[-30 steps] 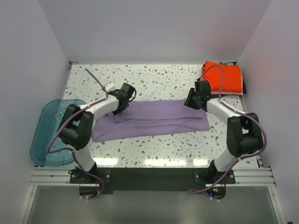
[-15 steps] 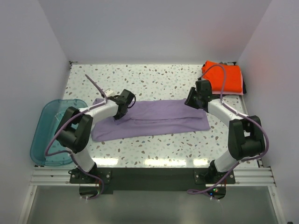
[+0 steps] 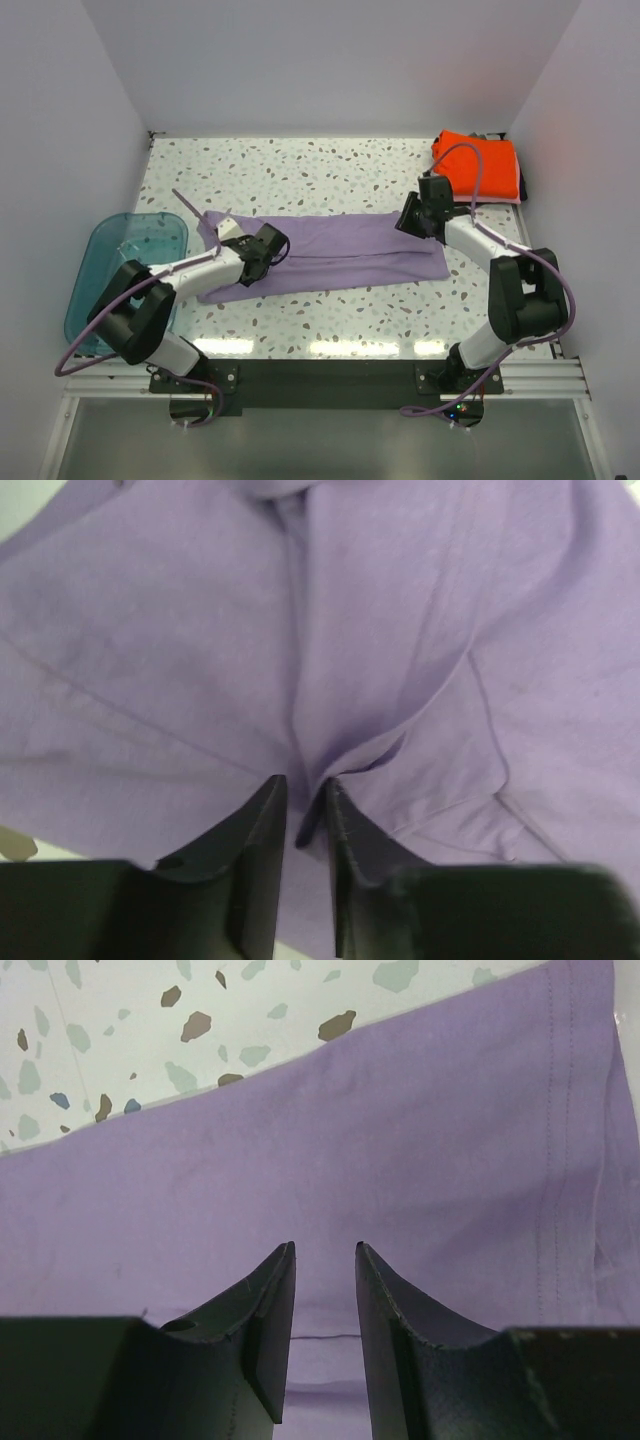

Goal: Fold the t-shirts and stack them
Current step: Fold the tshirt

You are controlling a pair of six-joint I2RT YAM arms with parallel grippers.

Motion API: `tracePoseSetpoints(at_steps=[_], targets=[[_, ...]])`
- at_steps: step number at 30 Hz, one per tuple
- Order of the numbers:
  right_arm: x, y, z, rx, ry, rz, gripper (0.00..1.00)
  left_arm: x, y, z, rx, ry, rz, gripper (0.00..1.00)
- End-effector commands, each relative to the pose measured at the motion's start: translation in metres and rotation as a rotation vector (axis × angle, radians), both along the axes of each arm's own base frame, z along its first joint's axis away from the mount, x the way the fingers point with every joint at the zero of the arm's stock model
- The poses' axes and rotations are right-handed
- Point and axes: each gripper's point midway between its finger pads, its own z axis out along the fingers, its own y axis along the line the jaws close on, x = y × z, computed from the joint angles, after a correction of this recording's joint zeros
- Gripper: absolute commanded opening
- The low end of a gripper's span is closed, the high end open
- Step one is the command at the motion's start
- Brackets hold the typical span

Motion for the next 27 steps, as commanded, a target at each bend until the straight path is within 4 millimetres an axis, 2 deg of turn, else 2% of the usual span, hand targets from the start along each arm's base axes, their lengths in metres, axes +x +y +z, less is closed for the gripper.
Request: tracePoseSetpoints(at_steps=[1, 3, 4, 8, 12, 14, 15, 16, 17, 18, 19, 21, 22, 24, 25, 26, 27], targets=[[0.006, 0.003, 0.017, 0.004, -0.072, 0.018, 0.35, -0.001, 0.000, 0.007, -0.039, -0.096, 0.055, 0.29], [0.007, 0.008, 0.018, 0.007, -0.084, 0.037, 0.35, -0.007, 0.001, 0.002, -0.050, -0.104, 0.048, 0.35], [0.007, 0.012, 0.020, 0.006, -0.092, 0.051, 0.36, -0.007, 0.001, 0.005, -0.063, -0.120, 0.043, 0.39], [0.006, 0.048, 0.027, 0.023, -0.116, 0.177, 0.36, -0.019, 0.013, 0.008, -0.064, -0.142, 0.062, 0.38], [0.008, 0.088, 0.036, 0.047, -0.152, 0.282, 0.36, -0.024, 0.026, 0.030, -0.064, -0.202, 0.088, 0.37], [0.001, 0.117, 0.036, 0.062, -0.156, 0.346, 0.36, -0.024, 0.031, 0.040, -0.049, -0.227, 0.098, 0.37], [0.004, 0.128, 0.043, 0.065, -0.180, 0.359, 0.36, -0.022, 0.033, 0.048, -0.053, -0.251, 0.102, 0.37], [-0.004, 0.150, 0.044, 0.072, -0.184, 0.407, 0.37, -0.019, 0.037, 0.054, -0.039, -0.272, 0.111, 0.38], [-0.006, 0.162, 0.041, 0.074, -0.180, 0.422, 0.36, -0.015, 0.038, 0.060, -0.034, -0.282, 0.114, 0.39], [-0.003, 0.176, 0.049, 0.084, -0.207, 0.432, 0.36, -0.012, 0.041, 0.061, -0.023, -0.274, 0.120, 0.42], [-0.012, 0.199, 0.053, 0.103, -0.217, 0.470, 0.36, -0.007, 0.050, 0.060, -0.032, -0.253, 0.149, 0.43], [-0.010, 0.228, 0.054, 0.130, -0.240, 0.497, 0.36, 0.003, 0.055, 0.065, -0.028, -0.220, 0.149, 0.47], [-0.018, 0.247, 0.055, 0.151, -0.237, 0.526, 0.36, 0.008, 0.062, 0.066, -0.044, -0.209, 0.163, 0.48], [-0.013, 0.273, 0.054, 0.173, -0.253, 0.547, 0.36, 0.021, 0.065, 0.077, -0.040, -0.222, 0.130, 0.54], [-0.019, 0.289, 0.052, 0.177, -0.256, 0.565, 0.36, 0.024, 0.069, 0.081, -0.049, -0.222, 0.134, 0.54], [-0.015, 0.301, 0.061, 0.194, -0.284, 0.571, 0.36, 0.031, 0.070, 0.091, -0.045, -0.234, 0.107, 0.57], [-0.019, 0.315, 0.046, 0.186, -0.262, 0.591, 0.36, 0.033, 0.072, 0.096, -0.048, -0.241, 0.099, 0.58]])
